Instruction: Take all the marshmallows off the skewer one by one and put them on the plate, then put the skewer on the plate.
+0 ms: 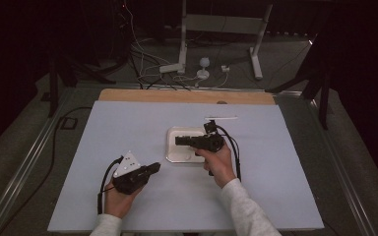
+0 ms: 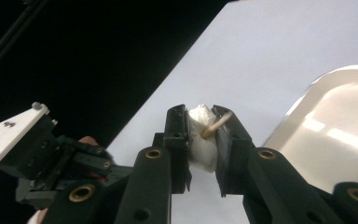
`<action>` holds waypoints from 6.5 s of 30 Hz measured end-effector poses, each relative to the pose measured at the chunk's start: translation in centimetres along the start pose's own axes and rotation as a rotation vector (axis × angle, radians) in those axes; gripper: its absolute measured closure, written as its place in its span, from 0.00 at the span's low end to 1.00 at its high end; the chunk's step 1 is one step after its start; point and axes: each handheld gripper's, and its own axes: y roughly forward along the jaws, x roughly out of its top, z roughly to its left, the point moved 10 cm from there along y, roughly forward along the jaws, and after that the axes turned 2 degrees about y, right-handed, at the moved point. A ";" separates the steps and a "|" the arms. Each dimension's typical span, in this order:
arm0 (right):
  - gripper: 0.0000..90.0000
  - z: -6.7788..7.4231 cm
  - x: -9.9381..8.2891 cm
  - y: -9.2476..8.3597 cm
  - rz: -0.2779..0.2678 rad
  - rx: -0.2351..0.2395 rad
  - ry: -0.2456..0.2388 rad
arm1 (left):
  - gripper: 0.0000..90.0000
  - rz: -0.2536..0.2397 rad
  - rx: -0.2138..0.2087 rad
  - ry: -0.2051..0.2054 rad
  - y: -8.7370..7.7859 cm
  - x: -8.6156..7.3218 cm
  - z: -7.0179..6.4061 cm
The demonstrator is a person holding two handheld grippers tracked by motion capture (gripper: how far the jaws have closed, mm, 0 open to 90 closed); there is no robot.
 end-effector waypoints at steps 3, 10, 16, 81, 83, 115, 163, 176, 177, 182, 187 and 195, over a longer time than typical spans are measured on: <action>0.86 -0.3 0.8 -0.8 -0.007 -0.023 -0.015 | 1.00 -0.006 -0.001 0.003 0.0 0.1 -0.1; 0.86 -1.6 2.2 -2.9 -0.047 -0.086 -0.031 | 1.00 0.005 0.027 -0.016 -0.7 -0.5 0.9; 0.86 -2.2 2.0 -2.9 -0.027 -0.138 -0.075 | 1.00 0.011 0.053 -0.030 -0.7 -0.5 1.2; 0.17 -9.5 -2.6 -2.3 0.057 -0.520 -0.204 | 0.99 0.010 0.091 -0.130 0.4 0.6 2.0; 0.11 -8.8 -2.4 -2.6 0.032 -0.527 -0.236 | 0.99 0.008 0.090 -0.133 0.7 0.9 2.0; 0.00 -7.0 -6.6 -11.3 -0.100 -0.495 -0.316 | 0.99 0.049 0.171 -0.220 7.5 3.6 3.3; 0.00 -7.6 -7.0 -13.7 -0.156 -0.508 -0.288 | 0.18 -0.010 0.096 -0.290 7.0 3.4 3.3; 0.00 -7.6 -7.2 -15.7 -0.191 -0.510 -0.293 | 0.03 -0.086 0.120 -0.213 0.5 3.6 4.3; 0.00 -7.7 -7.3 -15.9 -0.192 -0.510 -0.295 | 0.03 -0.090 0.130 -0.205 0.1 3.4 4.4; 0.00 -7.6 -7.6 -16.7 -0.206 -0.505 -0.302 | 0.03 -0.110 0.148 -0.178 -1.7 2.4 4.8; 0.00 -7.9 -7.9 -17.6 -0.224 -0.495 -0.305 | 0.03 -0.124 0.172 -0.174 -3.2 1.4 5.3; 0.00 -8.6 -8.4 -18.6 -0.233 -0.516 -0.302 | 0.01 -0.134 0.208 -0.167 -4.5 0.7 5.7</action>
